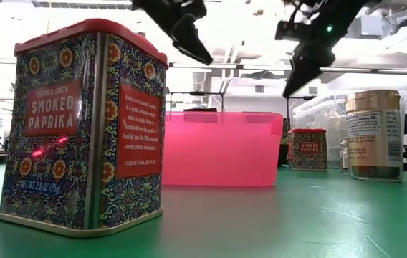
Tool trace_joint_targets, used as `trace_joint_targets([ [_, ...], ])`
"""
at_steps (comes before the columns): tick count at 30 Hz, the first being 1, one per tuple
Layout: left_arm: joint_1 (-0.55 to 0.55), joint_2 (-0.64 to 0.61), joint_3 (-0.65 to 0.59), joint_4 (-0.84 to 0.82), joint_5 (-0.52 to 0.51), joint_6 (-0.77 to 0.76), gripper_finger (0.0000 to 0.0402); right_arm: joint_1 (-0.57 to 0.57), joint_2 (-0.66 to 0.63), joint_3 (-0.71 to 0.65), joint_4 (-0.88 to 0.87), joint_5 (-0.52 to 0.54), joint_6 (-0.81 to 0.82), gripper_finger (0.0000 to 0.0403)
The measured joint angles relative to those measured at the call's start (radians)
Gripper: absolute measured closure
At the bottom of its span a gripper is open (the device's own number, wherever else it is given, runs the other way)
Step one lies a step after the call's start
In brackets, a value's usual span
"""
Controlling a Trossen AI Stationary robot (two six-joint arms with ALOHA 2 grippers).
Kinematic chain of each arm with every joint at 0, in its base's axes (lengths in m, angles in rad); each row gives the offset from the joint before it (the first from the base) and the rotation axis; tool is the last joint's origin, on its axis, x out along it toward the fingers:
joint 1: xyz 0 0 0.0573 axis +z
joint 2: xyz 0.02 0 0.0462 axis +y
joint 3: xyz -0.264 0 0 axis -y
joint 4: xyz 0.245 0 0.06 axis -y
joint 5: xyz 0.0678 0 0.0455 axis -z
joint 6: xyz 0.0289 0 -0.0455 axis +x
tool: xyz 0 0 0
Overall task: Sort spices by type
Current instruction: Put the top right red seasoning can into the orange bin
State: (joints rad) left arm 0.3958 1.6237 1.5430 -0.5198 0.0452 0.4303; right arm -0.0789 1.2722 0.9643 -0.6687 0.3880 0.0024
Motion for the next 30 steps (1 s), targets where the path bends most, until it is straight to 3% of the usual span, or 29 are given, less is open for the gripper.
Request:
trace_joint_targets([
  [6,-0.005,-0.227,-0.334,0.193,-0.043,-0.104,0.0182,-0.1,0.099,0.025,-0.086,-0.095,-0.046,0.0108],
  [12,-0.025,-0.391,-0.515,0.233,-0.102,-0.167,0.0182,-0.176,0.213,0.083,-0.202,-0.127,-0.085,0.0063],
  [20,-0.035,-0.499,-0.577,0.198,-0.111,-0.172,0.0182,-0.18,0.254,0.141,-0.381,-0.13,-0.134,0.0031],
  [30,-0.035,-0.512,-0.578,0.158,-0.11,-0.162,0.0182,-0.169,0.246,0.144,-0.383,-0.129,-0.249,0.003],
])
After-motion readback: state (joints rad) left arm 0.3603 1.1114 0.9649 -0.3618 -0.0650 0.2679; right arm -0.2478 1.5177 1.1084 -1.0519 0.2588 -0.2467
